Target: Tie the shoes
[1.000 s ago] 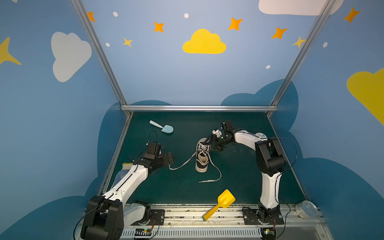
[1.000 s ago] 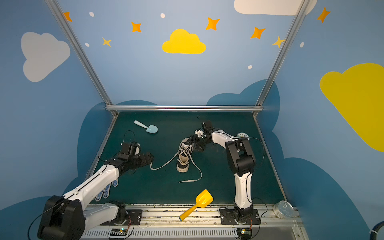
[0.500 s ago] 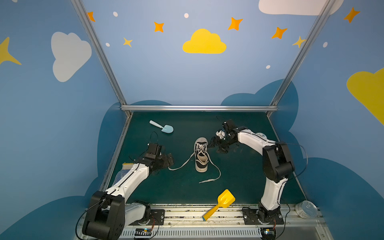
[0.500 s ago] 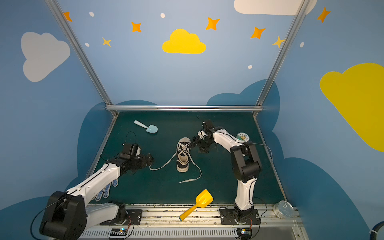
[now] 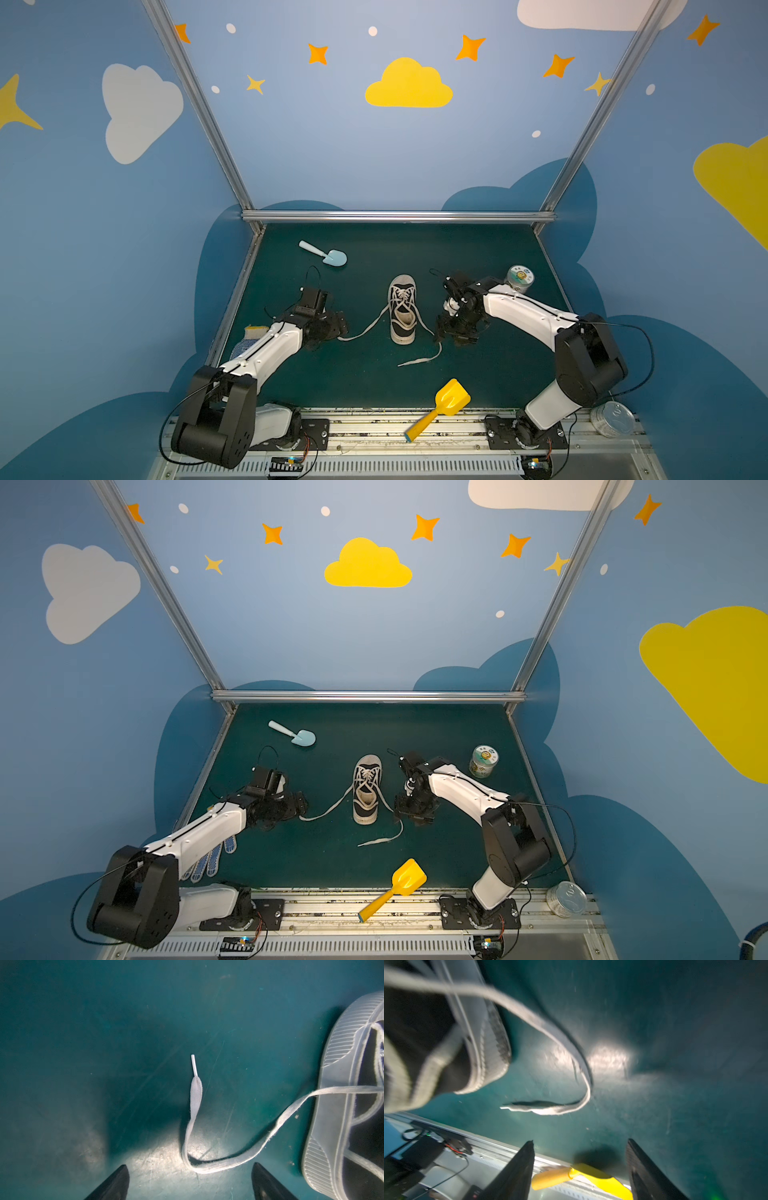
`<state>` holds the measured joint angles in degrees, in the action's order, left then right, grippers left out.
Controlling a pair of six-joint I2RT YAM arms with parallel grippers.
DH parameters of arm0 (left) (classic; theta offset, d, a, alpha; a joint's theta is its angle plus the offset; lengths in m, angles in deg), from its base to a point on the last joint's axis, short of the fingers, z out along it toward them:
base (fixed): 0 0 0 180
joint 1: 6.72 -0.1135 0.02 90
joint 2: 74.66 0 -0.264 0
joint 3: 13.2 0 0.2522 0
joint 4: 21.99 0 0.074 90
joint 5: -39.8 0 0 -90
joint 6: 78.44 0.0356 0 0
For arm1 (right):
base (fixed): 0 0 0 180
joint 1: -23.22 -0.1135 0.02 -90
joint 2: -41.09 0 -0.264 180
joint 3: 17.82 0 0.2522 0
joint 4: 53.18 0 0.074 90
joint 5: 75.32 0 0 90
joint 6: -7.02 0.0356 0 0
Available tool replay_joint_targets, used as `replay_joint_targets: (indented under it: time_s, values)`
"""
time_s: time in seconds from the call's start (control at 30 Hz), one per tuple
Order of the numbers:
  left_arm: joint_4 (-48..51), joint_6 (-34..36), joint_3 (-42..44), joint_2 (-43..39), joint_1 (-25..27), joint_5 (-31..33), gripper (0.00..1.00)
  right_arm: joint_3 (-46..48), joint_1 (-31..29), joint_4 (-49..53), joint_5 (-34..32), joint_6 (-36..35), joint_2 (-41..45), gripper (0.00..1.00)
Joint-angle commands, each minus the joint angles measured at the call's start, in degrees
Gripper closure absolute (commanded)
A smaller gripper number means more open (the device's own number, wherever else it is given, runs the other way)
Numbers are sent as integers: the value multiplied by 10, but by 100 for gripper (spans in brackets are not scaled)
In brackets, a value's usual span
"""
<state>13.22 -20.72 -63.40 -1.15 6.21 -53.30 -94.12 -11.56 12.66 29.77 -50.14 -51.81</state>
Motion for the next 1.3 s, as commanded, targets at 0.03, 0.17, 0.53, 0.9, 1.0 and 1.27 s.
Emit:
replay_joint_targets:
  time_s: [0.03,0.17,0.53,0.9,1.0,1.27]
  values:
    - [8,7,-11,4,2,-7,13,5,-19,19,-23,27,1,37]
    - [8,7,-10,5,2,-9,15,23,-22,-28,5,41,-15,48]
    - [6,4,-4,6,2,-10,29,11,-27,-37,-5,33,-72,65]
    - [11,0,4,18,2,-6,32,-9,-27,-22,-21,9,-107,92]
    - [14,-1,-1,29,2,-7,32,-27,-25,13,-46,-9,-101,100]
    - [19,3,-16,46,3,-7,33,-107,-8,111,-137,-51,-59,100]
